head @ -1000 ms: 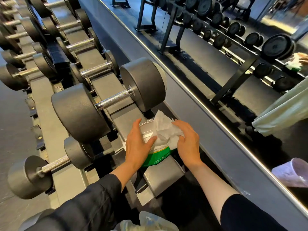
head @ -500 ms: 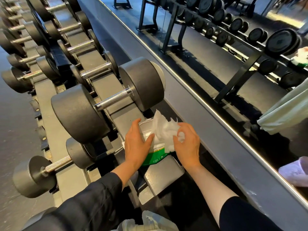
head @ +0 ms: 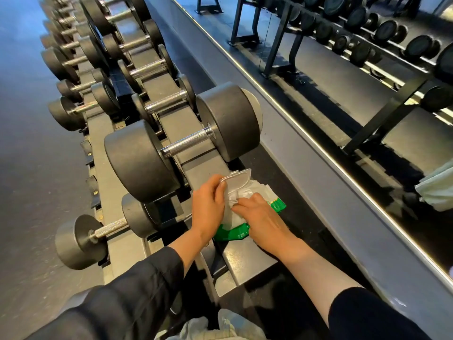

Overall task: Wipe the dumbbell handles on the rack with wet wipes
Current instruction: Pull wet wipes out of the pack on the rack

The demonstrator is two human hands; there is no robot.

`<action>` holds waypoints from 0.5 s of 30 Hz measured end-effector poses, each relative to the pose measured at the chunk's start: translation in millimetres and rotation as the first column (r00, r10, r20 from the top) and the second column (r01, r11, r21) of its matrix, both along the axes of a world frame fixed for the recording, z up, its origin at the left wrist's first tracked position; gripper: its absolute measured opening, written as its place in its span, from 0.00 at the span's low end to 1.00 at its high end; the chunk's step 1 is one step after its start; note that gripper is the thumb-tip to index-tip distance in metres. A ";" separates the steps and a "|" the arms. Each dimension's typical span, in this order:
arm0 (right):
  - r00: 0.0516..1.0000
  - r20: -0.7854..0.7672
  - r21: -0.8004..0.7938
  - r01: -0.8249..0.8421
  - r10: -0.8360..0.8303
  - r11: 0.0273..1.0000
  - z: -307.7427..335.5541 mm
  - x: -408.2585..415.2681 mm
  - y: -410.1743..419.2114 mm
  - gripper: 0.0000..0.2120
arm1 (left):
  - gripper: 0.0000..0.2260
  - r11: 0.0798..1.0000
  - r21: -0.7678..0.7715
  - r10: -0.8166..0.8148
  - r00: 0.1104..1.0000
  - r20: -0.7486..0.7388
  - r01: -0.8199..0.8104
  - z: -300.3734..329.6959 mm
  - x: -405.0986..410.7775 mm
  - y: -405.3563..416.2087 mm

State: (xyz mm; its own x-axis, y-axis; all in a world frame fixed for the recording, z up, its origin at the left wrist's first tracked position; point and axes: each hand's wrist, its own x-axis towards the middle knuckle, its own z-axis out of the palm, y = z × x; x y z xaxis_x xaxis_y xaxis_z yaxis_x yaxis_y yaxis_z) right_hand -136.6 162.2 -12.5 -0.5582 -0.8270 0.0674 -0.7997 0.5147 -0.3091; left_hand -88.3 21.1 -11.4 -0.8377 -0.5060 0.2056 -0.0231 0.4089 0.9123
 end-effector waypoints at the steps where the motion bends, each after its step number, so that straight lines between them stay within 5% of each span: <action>1: 1.000 -0.014 0.021 0.001 0.000 1.000 0.5 0.3 -2.1 0.22 | 0.07 1.000 -0.001 -0.004 1.000 -0.003 0.004 -1.0 0.9 -1.5; 4: 0.998 0.055 -0.020 -0.015 0.016 1.000 -0.4 -3.4 -0.2 0.23 | 0.05 0.996 0.022 -0.082 0.996 0.024 0.081 -3.4 4.1 -5.9; 6: 0.985 0.169 -0.146 0.068 -0.042 0.987 2.7 -4.8 5.7 0.20 | 0.13 0.988 0.047 -0.153 0.984 0.086 0.149 -6.8 5.0 -5.6; 9: 0.879 0.324 -0.460 0.470 -0.351 0.753 4.4 -6.4 18.5 0.17 | 0.20 0.993 -0.034 -0.104 0.973 0.206 0.113 -12.1 2.4 -1.2; 11: 0.761 0.418 -0.517 0.649 -0.496 0.559 10.3 -10.4 25.9 0.18 | 0.20 0.991 -0.104 -0.064 0.970 0.233 0.090 -13.2 -0.1 0.6; 15: 0.750 0.380 -0.554 0.654 -0.542 0.515 18.9 -20.6 28.1 0.16 | 0.21 0.939 -0.266 -0.155 0.959 0.239 0.218 -13.8 0.0 6.8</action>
